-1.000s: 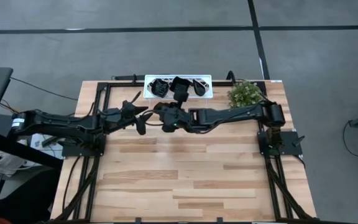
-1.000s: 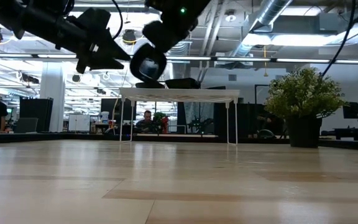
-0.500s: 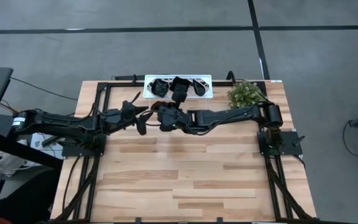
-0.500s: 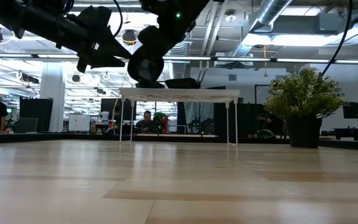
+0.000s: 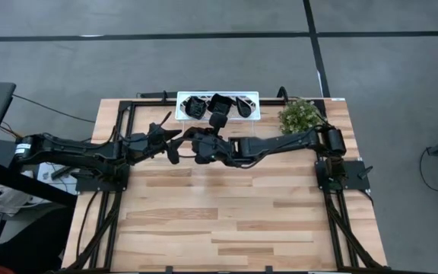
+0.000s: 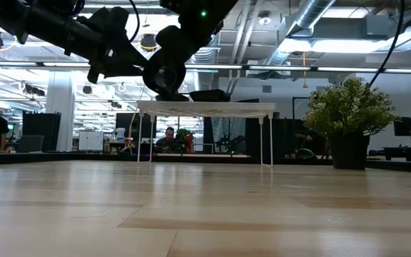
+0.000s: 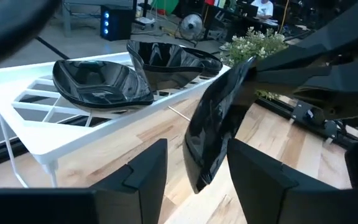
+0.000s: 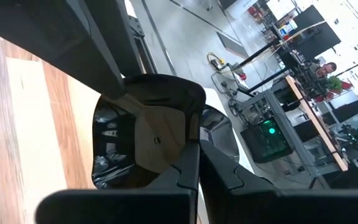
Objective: Pick & Place Mini shaped plates
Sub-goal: Stack the leaf-shaped plate on top of the other leaf-shaped plates on the shelf
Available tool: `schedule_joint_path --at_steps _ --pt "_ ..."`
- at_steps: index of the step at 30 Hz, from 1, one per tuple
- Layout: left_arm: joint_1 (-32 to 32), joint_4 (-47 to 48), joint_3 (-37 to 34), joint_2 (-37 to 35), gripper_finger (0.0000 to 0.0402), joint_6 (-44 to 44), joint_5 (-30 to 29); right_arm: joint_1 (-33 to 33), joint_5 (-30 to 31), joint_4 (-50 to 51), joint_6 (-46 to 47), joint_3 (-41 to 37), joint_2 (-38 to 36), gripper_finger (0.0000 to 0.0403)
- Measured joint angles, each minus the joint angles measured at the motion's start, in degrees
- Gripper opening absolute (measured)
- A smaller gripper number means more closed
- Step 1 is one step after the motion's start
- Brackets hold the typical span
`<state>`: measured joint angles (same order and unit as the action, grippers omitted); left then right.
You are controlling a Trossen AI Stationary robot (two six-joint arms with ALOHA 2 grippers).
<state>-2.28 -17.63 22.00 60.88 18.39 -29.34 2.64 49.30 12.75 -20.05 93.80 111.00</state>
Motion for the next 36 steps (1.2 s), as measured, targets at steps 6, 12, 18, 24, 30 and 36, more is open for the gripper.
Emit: schedule_joint_path --at_steps 6,12,18,24,30,36 --pt "0.0 -0.02 0.0 0.0 0.0167 -0.02 0.0 -0.05 -1.23 0.0 0.02 0.0 0.0 0.0" --pt "0.0 -0.02 0.0 0.0 0.0166 -0.04 0.0 -0.03 -1.73 0.0 0.08 0.0 0.0 0.0" --pt "0.0 -0.02 0.0 0.0 0.0163 -0.04 0.0 -0.03 -2.93 0.0 0.17 0.0 -0.02 0.0" --pt "0.0 -0.08 0.0 0.0 0.0163 0.01 0.0 0.08 -2.95 0.0 0.55 0.0 -0.02 0.0" --pt "0.0 -0.43 0.0 0.0 0.0163 0.48 0.0 0.76 -2.95 -0.04 0.59 0.0 -0.02 0.0" --pt "0.0 -0.47 0.0 0.0 0.0148 1.39 0.02 0.77 -2.94 -0.04 0.59 0.0 -0.02 0.0"
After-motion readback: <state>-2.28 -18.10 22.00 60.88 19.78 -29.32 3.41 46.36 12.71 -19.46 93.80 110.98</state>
